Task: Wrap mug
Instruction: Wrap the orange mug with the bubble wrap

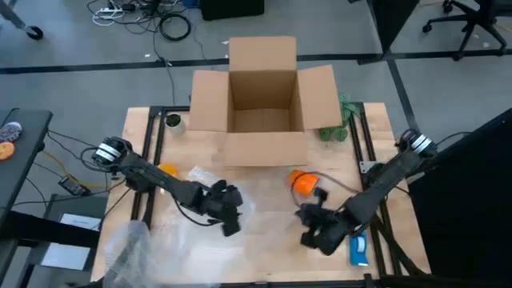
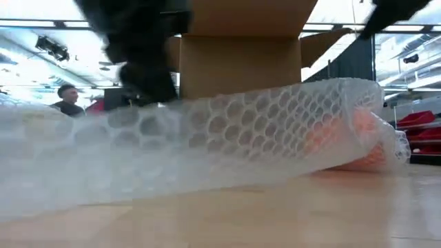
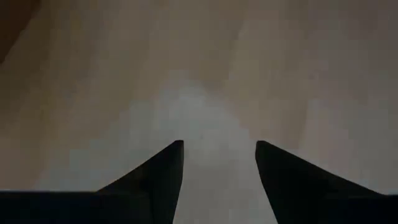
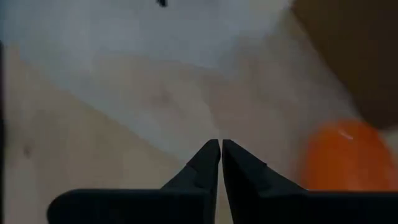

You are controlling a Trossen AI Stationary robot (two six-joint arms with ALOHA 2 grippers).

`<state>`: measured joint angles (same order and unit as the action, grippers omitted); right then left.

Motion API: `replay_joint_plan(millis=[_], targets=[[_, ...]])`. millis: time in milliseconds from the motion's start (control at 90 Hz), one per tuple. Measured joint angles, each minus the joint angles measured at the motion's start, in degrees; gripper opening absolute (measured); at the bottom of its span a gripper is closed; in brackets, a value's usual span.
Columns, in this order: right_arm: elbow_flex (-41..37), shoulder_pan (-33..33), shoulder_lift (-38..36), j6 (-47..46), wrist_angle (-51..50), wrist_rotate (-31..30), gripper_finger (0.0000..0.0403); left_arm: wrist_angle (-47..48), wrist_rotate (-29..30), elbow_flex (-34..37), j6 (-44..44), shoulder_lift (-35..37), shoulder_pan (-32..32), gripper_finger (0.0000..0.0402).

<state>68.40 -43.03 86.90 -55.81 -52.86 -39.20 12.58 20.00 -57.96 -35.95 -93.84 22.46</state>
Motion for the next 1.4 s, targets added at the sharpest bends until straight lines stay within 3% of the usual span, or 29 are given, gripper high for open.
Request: replay_joint_plan(millis=[133,222,333,522,689,833,956,1156,1400], targets=[[0.0,-2.2,-3.0,-7.5,-16.2,0.6,0.0,-14.4,2.8,-0.2,4.8,-3.7,-2.7,0.0185],[-0.1,-2.7,-3.2,-12.7,-26.0,4.6,0.0001,-21.9,2.7,-1.5,9.3,-7.0,-4.6,0.0179],[-3.9,-3.0,-4.1,-17.7,-30.0,7.8,0.0001,-25.1,0.4,-5.2,14.2,-11.2,-7.0,0.017],[-21.3,-3.5,-12.6,-20.5,-12.1,10.9,0.0,-25.1,-0.4,-12.6,19.2,-15.1,-11.2,0.0166],[-35.5,-3.5,-20.6,-20.5,5.8,7.4,0.0,-24.1,-0.7,-17.1,22.0,-17.3,-15.4,0.0166],[-43.8,-3.0,-22.1,-20.2,15.3,5.0,0.0,-23.8,-2.6,-21.0,24.0,-20.4,-18.8,0.0166],[-47.6,-1.8,-21.6,-19.0,20.8,1.8,0.0,-23.5,-5.9,-23.8,25.2,-24.6,-20.3,0.0166],[-48.2,1.2,-21.4,-11.2,26.2,-2.5,0.0,-23.9,-6.0,-27.7,28.6,-30.4,-20.6,0.0166],[-48.1,6.0,-21.2,3.1,37.9,-3.3,0.0,-24.0,-5.7,-28.5,31.1,-31.3,-20.7,0.0166]])
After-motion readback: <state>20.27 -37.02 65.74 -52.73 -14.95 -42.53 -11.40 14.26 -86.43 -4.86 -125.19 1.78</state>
